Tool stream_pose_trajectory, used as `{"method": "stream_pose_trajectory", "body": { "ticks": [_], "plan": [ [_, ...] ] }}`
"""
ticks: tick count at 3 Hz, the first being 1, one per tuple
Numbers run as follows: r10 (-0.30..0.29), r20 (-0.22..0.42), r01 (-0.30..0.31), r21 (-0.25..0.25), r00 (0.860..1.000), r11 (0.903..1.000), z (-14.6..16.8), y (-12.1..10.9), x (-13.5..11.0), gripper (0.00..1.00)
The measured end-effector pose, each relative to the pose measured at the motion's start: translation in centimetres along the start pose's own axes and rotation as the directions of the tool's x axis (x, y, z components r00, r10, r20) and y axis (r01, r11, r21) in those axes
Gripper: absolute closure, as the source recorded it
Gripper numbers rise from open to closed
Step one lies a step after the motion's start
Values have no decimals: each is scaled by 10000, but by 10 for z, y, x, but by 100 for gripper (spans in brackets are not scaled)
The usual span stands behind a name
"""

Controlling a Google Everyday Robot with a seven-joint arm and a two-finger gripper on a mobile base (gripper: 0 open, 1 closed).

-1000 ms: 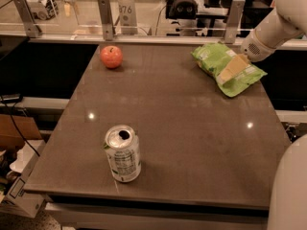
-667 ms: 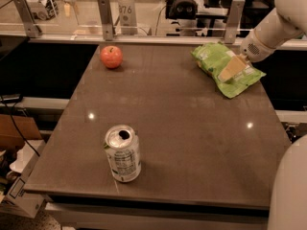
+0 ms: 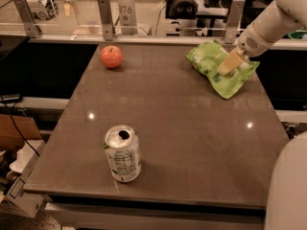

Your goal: Move green rice chip bag near apple

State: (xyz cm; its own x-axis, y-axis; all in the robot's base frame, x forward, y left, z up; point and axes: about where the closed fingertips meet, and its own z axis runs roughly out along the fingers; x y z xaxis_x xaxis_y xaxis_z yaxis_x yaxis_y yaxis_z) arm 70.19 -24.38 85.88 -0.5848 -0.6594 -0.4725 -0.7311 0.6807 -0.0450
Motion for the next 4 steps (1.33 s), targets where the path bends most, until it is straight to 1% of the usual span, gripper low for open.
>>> {"method": "stream_pose_trajectory", "body": {
  "ticks": [1, 2, 3, 4],
  "plan": [
    [-278, 303, 284, -212, 9992, 9994, -7, 9, -20, 100],
    [-551, 613, 581, -495, 9966, 9971, -9, 23, -44, 100],
    [-717, 916, 799, -889, 9932, 9928, -3, 35, -68, 100],
    [-866, 1265, 1035, -1337, 9882, 9856, 4, 49, -90, 100]
  ]
}}
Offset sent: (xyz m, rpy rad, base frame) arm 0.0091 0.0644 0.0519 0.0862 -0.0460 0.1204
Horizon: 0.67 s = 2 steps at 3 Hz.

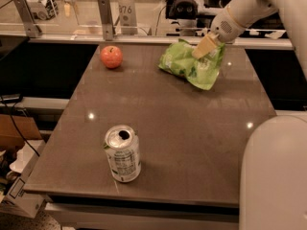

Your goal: Move green rice chip bag near apple

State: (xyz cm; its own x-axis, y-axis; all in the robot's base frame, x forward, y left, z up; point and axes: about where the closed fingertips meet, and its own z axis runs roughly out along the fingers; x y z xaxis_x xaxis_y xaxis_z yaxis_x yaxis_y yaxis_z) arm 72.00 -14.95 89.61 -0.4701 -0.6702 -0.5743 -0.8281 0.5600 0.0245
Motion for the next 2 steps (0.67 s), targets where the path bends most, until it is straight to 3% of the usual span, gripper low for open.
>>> {"method": "stream_pose_trajectory", "body": {
  "ticks": [2],
  "plan": [
    [-311, 704, 382, -1007, 9970, 9942, 21, 24, -41, 100]
  ]
}}
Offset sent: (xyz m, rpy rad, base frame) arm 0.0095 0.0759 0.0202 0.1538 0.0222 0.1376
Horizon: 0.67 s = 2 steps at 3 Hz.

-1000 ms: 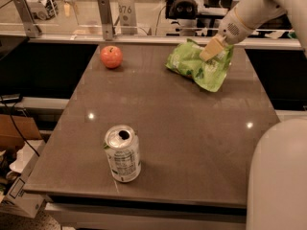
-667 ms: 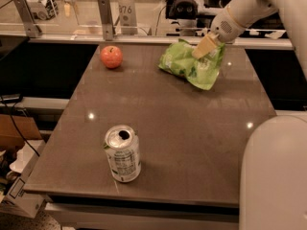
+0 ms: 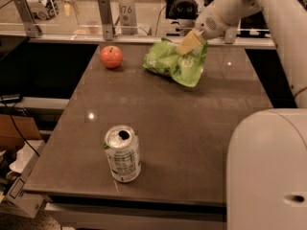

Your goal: Move green rice chip bag near apple

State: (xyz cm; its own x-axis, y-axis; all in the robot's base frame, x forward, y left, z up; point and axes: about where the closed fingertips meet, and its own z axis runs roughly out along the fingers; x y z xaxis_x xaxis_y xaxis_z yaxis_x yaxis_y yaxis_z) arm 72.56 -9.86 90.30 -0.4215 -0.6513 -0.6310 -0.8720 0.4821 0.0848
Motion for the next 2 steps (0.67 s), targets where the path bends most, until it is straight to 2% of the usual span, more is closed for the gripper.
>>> {"method": "stream_pose_trajectory", "body": {
  "ticks": [2],
  "plan": [
    [-231, 520, 278, -909, 9984, 9955, 25, 19, -30, 100]
  ]
}}
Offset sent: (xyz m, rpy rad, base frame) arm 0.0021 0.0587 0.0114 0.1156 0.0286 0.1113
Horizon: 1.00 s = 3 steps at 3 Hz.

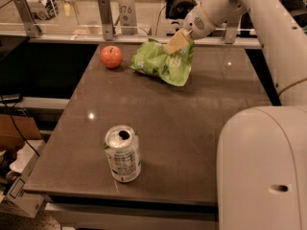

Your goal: Move green rice chip bag near apple

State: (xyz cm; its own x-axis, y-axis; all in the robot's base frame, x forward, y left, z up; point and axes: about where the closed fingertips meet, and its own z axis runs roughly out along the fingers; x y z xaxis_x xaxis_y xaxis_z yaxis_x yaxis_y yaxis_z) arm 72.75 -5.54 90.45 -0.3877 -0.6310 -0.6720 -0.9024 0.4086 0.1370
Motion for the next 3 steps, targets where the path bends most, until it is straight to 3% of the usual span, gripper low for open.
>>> {"method": "stream_pose_trajectory", "body": {
  "ticks": [1, 3],
  "plan": [
    [-49, 81, 51, -290, 10000, 9996, 12, 5, -8, 85],
    [-133, 151, 143, -664, 9998, 9977, 27, 12, -17, 39]
  ]
}}
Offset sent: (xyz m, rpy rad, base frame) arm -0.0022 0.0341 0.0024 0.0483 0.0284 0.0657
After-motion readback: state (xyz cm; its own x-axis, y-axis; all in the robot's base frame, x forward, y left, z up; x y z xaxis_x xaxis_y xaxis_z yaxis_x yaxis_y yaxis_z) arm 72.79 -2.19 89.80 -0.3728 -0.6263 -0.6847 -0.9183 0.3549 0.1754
